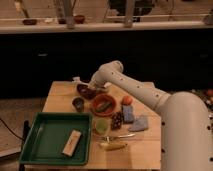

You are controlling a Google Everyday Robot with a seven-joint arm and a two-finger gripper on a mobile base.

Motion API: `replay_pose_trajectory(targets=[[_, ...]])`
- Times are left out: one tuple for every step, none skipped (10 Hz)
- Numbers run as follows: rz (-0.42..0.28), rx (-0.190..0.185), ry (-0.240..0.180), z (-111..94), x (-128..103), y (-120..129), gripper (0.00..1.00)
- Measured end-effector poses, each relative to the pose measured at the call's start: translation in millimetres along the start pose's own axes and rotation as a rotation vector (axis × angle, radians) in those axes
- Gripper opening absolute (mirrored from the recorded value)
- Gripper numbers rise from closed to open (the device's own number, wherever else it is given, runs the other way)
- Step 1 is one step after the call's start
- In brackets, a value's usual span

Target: Place brush in purple bowl

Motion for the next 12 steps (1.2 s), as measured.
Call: replay_pose_trajectory(targets=[[0.002, -0.018, -0.040, 3.0, 4.1, 0.7, 0.38], [0.005, -0.022, -0.058, 2.3, 6.0, -1.0, 0.47], [0.003, -0.032, -0.065, 4.2, 6.4, 0.5, 0.55], [-0.002, -0.041, -0.073, 5.2, 5.0, 1.2, 0.66], [-0.010, -0.052, -0.083, 6.5, 4.9, 2.6, 0.77], [-0.013, -0.056, -0.087, 6.2, 5.0, 2.8, 0.80], [-0.018, -0.063, -0.095, 6.2, 5.6, 3.4, 0.80], [-0.023, -0.072, -0.103, 6.9, 4.8, 4.9, 0.80], [-0.027, -0.075, -0.108, 6.8, 4.2, 5.4, 0.80], [-0.031, -0.079, -0.114, 6.5, 3.8, 5.9, 0.80], [-0.036, -0.083, -0.120, 6.1, 3.8, 6.3, 0.80], [-0.042, -0.087, -0.126, 6.1, 3.6, 6.8, 0.80]])
